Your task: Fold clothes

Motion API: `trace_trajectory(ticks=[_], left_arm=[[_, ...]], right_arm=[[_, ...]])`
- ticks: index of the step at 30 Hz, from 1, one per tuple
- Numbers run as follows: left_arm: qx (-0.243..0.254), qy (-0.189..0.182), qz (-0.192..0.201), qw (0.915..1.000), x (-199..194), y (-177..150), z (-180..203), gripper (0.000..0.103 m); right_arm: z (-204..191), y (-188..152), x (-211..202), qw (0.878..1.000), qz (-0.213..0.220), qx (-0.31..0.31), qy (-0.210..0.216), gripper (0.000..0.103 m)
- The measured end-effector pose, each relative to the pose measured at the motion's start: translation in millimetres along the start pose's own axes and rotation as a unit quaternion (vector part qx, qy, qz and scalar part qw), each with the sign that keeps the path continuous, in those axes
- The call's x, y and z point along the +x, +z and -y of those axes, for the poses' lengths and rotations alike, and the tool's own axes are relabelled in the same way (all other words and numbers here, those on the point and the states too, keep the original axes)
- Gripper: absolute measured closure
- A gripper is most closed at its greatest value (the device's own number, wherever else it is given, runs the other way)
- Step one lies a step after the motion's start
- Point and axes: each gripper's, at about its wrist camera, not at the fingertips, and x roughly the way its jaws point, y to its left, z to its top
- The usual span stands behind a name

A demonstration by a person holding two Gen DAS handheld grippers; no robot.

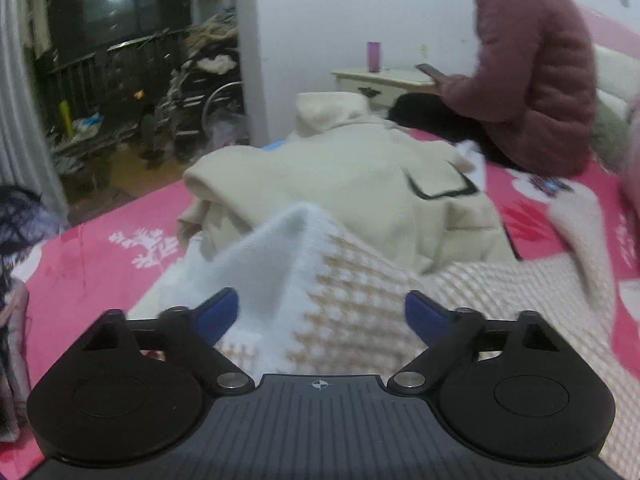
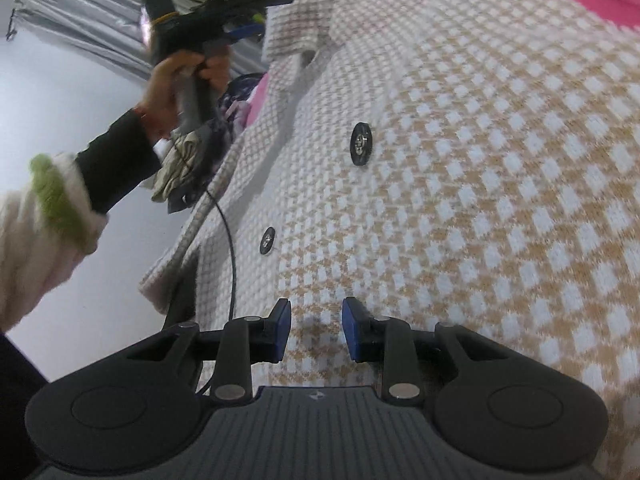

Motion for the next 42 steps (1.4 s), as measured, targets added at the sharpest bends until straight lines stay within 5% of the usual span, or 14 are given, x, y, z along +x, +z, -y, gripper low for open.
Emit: trace_trajectory(ticks=[1, 3, 5, 6, 13, 22, 26, 30, 34, 38, 40, 42], left_arm=[[-0.002, -0.001, 0.0, 1.0, 1, 1, -3, 0.04], [-0.007, -0.004, 0.0, 1.0, 2, 2, -8, 0.075], [-0.011, -0.007, 0.0, 0.9999, 4, 4, -13, 0.098], [-0.013, -0.009, 0.0, 0.9999, 5, 5, -15, 0.1], [-0.021, -0.013, -0.006, 0.9997, 14, 8, -31, 0.1], [0.081, 0.093, -0.066, 0.9902, 56, -19, 2, 0.079], [0.062, 0.116, -0.073, 0.9886, 33, -14, -17, 0.065], [0.005, 0.159, -0.053, 0.9859, -2, -12, -47, 0.064], [0.016, 0.067, -0.003, 0.9976, -33, -7, -26, 0.064], [0.056, -0.032, -0.016, 0.9978, -16, -3, 34, 0.064], [0.051, -0.049, -0.038, 0.9967, 6, -4, 53, 0.064], [0.031, -0.027, -0.063, 0.9972, 36, -6, 54, 0.067]], right_arm=[[2, 4, 0, 1.0, -0.001, 0.001, 0.004, 0.073], [5, 4, 0, 1.0, -0.003, 0.004, 0.012, 0.073], [6, 8, 3, 1.0, -0.004, 0.005, 0.018, 0.073], [6, 8, 3, 1.0, -0.005, 0.006, 0.02, 0.073], [6, 9, 3, 1.0, -0.009, -0.001, 0.027, 0.073], [-2, 6, 0, 1.0, -0.004, -0.021, 0.011, 0.073], [-6, 6, 5, 1.0, -0.003, -0.026, 0.006, 0.073], [-6, 7, 7, 1.0, -0.003, -0.028, 0.008, 0.073], [-6, 6, 10, 1.0, -0.001, -0.028, 0.009, 0.073], [-7, 7, 12, 1.0, 0.001, -0.03, 0.007, 0.073], [-9, 6, 14, 0.999, 0.002, -0.035, 0.003, 0.073], [-11, 5, 14, 0.999, 0.005, -0.038, 0.001, 0.073]])
